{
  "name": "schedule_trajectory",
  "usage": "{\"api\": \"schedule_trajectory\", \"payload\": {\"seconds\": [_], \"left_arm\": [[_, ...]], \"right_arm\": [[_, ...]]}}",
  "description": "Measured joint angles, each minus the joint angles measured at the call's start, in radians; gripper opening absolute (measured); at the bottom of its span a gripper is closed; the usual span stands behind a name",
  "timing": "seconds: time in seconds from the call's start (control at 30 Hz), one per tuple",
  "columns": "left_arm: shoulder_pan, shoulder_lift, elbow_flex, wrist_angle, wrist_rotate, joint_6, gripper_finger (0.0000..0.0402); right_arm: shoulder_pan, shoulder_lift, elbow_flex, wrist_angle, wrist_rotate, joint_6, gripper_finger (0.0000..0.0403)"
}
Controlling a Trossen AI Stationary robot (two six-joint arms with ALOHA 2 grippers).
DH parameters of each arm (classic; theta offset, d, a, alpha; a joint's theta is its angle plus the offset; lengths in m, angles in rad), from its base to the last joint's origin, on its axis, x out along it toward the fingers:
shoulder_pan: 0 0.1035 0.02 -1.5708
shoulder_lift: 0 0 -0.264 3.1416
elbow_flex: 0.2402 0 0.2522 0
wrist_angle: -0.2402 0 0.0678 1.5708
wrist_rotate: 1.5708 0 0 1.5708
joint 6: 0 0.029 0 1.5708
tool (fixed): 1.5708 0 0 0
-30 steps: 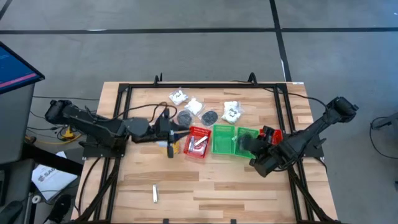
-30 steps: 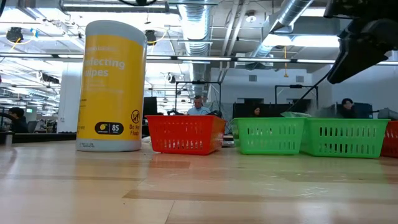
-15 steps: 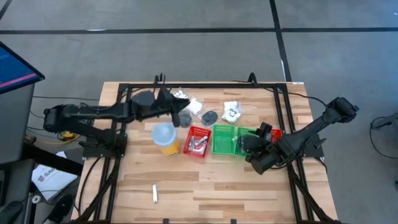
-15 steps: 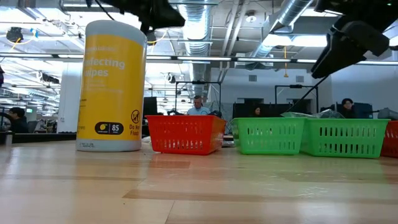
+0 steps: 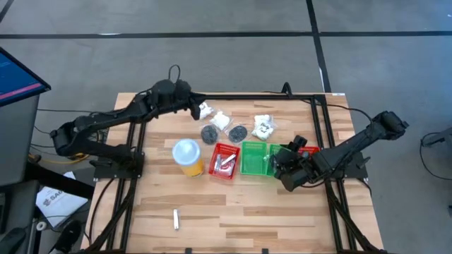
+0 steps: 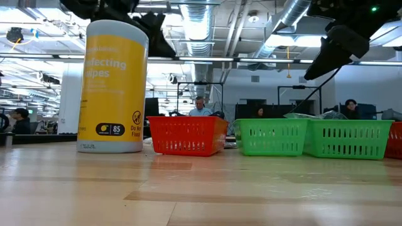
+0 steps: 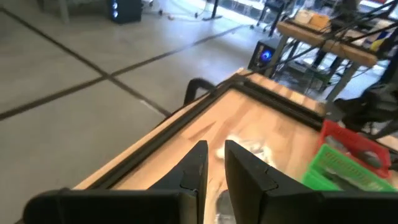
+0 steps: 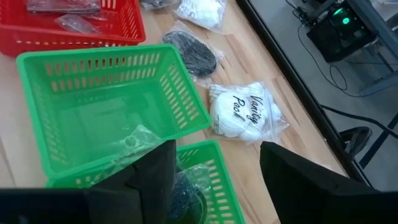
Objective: Pick & Place Travel size toiletries
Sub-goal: Put the white cotton pack into the left green bin
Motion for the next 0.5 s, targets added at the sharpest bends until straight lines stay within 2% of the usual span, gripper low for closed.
{"api": "schedule_trajectory", "payload": {"seconds": [0.3,0.5], "left_arm": [[0.158,0.173,0.002,-0.002,0.044,0.0,0.0047],[0.239,0.275,0.002,-0.001,0.138,0.0,0.0047]], "right_arm": [[-0.012,0.0,0.0,0.0,0.0,0.0,0.0221],[-0.012,0.0,0.0,0.0,0.0,0.0,0.0221]]}}
